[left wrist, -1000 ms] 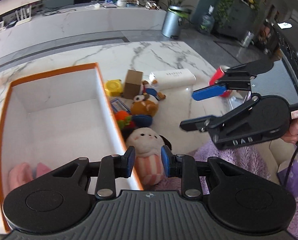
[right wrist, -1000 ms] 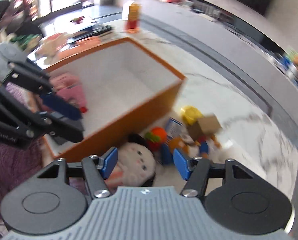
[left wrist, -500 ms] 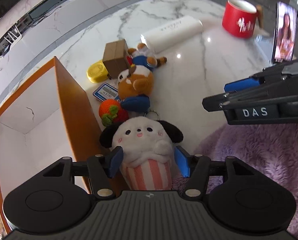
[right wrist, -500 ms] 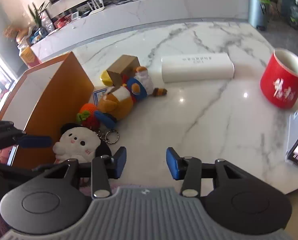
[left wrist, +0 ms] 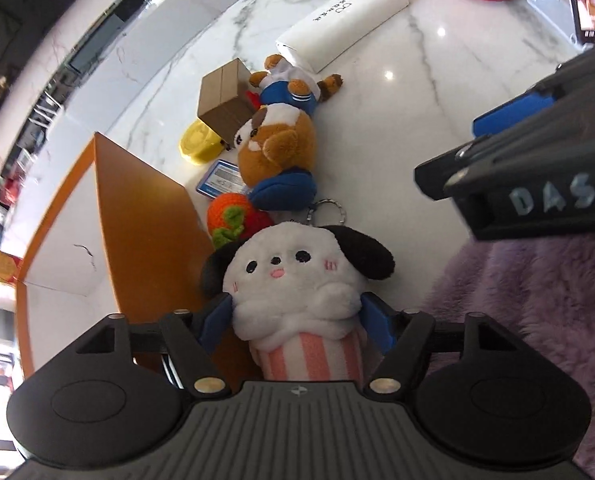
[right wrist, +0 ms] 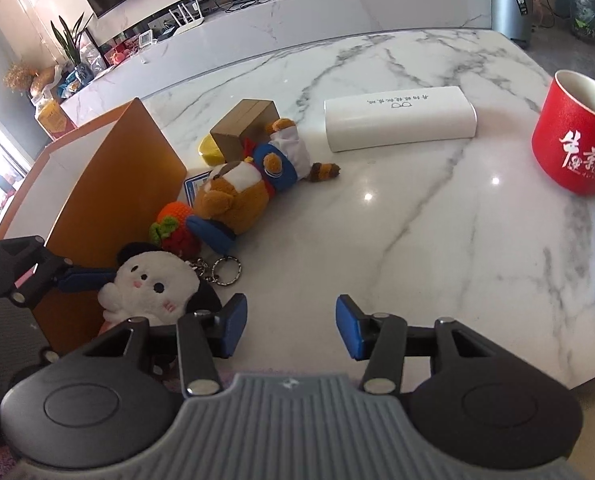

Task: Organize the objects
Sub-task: 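Grasp the white striped plush with the left tool and lift it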

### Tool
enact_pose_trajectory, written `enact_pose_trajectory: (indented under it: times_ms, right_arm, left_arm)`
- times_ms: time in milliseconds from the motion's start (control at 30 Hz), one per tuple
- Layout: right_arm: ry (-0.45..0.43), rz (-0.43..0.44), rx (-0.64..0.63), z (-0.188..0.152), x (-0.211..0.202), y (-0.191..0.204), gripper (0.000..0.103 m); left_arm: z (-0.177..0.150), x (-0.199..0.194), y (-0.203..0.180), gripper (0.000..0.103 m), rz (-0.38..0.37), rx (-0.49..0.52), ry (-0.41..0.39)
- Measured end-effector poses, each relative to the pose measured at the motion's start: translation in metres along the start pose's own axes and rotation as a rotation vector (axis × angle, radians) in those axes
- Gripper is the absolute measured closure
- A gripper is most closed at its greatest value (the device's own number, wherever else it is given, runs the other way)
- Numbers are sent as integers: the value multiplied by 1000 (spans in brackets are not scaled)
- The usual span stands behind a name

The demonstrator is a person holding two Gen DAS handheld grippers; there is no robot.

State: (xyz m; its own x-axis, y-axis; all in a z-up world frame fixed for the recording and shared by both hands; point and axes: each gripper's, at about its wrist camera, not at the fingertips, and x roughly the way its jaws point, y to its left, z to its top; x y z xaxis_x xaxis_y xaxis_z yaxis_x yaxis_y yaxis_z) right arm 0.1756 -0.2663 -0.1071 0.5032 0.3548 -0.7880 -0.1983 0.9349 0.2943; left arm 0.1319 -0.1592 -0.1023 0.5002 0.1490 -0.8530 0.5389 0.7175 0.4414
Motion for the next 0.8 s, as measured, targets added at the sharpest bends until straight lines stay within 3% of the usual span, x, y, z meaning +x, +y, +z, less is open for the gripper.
enact_pose_trajectory:
  times_ms: [133, 267, 633, 800]
  right_arm:
    - [8, -11, 12, 3, 0, -2, 51]
    - [8, -30, 16, 8, 0, 0, 51]
    - [-19, 28, 117, 43, 4, 0, 51]
    - [-24, 72, 160, 65, 14, 6, 46]
  left_arm:
    - [-3, -3, 6, 36, 3, -32, -58]
    - [-5, -11, 20, 39, -63, -103, -110]
    - [-4, -44, 83, 41, -272, -396, -265]
    - [8, -54, 111, 41, -252, -459, -343]
